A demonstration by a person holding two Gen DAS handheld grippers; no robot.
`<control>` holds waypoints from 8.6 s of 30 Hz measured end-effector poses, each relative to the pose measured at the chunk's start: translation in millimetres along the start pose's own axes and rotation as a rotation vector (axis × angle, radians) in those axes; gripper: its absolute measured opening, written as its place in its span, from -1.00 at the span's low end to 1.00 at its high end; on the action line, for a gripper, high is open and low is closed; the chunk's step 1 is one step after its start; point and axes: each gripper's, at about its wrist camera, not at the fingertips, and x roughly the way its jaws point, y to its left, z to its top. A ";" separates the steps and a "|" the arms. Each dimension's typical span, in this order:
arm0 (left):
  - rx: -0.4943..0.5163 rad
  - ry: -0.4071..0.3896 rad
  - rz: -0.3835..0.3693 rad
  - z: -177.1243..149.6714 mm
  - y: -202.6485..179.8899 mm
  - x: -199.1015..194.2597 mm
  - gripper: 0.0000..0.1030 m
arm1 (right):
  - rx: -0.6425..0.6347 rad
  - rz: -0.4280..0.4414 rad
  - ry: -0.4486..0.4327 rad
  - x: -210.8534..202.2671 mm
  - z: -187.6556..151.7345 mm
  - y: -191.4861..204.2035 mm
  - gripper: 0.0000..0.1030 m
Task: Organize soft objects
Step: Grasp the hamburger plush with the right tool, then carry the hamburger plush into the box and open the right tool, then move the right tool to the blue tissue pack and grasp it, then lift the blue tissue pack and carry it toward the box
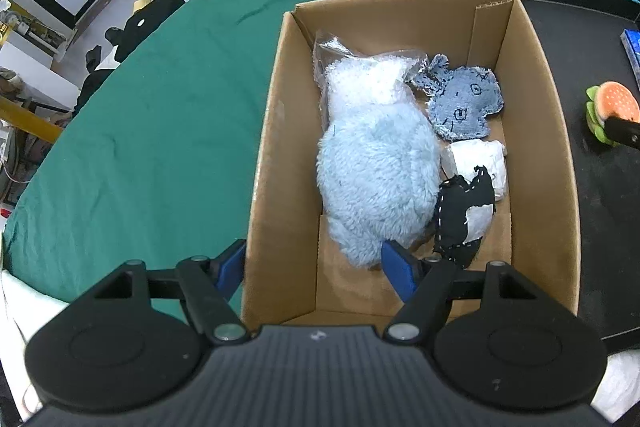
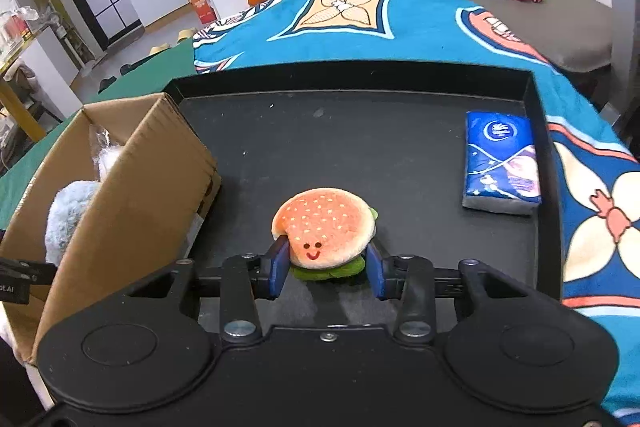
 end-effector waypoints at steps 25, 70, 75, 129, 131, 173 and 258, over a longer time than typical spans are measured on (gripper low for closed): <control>-0.095 -0.083 -0.099 -24.5 41.3 -14.1 0.38 | -0.004 -0.008 -0.081 -69.9 6.2 33.6 -0.24; -0.277 -0.173 -0.384 -48.3 93.8 7.3 -0.78 | -0.183 0.070 -0.005 -87.9 10.1 171.6 -0.18; -0.287 -0.176 -0.399 -49.9 97.1 9.2 -0.78 | -0.190 0.086 0.051 -81.1 10.9 178.3 0.15; -0.122 -0.101 -0.203 -20.7 48.2 -8.8 -0.10 | 0.039 -0.093 -0.020 -72.1 24.5 42.0 0.61; -0.113 -0.095 -0.194 -19.4 44.6 -8.3 -0.10 | 0.049 -0.093 -0.027 -70.8 25.9 36.9 0.62; -0.020 -0.001 -0.009 1.7 3.3 4.7 0.19 | 0.137 -0.302 -0.119 9.2 25.2 -47.7 0.52; -0.149 -0.134 -0.175 -31.9 62.7 -17.5 0.18 | -0.014 -0.208 -0.094 -86.2 15.6 33.5 -0.01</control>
